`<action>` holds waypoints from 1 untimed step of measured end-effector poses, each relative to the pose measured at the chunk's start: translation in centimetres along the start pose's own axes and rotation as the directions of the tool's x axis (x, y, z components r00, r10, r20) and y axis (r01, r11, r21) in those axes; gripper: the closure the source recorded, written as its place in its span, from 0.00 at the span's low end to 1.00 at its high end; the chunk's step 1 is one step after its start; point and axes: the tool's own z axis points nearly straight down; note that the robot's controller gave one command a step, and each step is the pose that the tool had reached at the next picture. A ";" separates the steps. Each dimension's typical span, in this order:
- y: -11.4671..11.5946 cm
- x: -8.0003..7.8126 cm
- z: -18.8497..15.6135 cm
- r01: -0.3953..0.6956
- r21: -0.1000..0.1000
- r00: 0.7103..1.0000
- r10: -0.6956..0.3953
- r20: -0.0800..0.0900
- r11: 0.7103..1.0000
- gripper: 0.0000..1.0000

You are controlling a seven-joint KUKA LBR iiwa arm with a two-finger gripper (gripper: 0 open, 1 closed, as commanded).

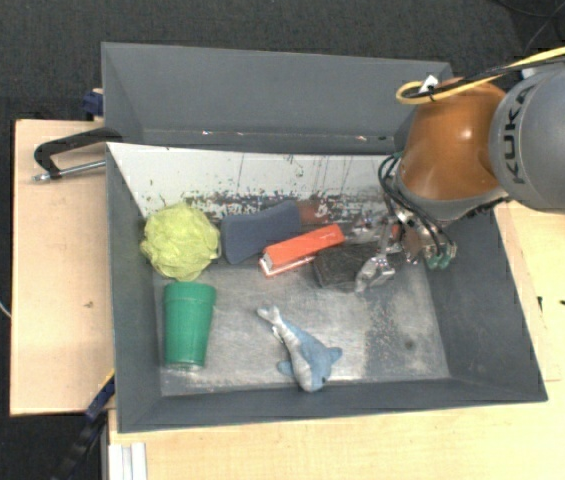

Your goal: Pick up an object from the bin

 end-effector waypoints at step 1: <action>-0.1 -0.3 -1.2 0.000 0.002 1.000 0.000 0.010 1.000 1.00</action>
Offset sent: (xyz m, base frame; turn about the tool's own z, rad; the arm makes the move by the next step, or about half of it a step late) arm 0.0000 0.0000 0.0968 0.0000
